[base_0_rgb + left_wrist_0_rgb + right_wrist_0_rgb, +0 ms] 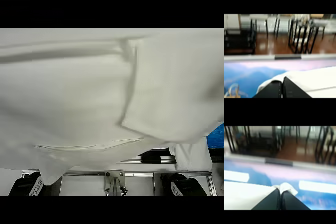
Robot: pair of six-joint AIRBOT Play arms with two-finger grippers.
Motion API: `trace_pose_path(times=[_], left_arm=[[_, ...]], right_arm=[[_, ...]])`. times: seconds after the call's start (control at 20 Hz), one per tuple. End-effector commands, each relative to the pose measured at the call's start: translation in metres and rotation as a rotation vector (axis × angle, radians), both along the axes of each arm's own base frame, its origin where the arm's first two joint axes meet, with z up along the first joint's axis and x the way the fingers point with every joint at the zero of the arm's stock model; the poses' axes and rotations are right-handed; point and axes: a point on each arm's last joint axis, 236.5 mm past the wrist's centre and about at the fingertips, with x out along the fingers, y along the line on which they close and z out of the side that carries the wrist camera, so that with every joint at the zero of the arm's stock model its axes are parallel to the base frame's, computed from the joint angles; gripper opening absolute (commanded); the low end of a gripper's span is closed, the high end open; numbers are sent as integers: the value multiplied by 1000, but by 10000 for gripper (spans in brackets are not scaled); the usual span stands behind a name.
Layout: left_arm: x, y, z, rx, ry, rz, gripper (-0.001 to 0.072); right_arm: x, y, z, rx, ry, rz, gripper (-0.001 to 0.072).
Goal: Fold the shirts.
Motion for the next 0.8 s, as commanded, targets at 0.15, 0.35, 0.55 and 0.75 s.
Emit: trace_pose_path(times=[0.15, 0.35, 0.55, 0.75], left_arm=[[95, 24, -214, -64, 627, 18, 27], [160, 38, -333, -136, 853, 54, 27], [239, 35, -395, -327, 861, 79, 27], [307, 49, -405, -399, 706, 136, 28]], right_arm=[[90, -4, -229, -143, 805, -42, 65], [183, 20, -369, -95, 929, -18, 66], [263, 50, -427, 107, 812, -38, 66], [333, 45, -399, 216, 498, -101, 66]])
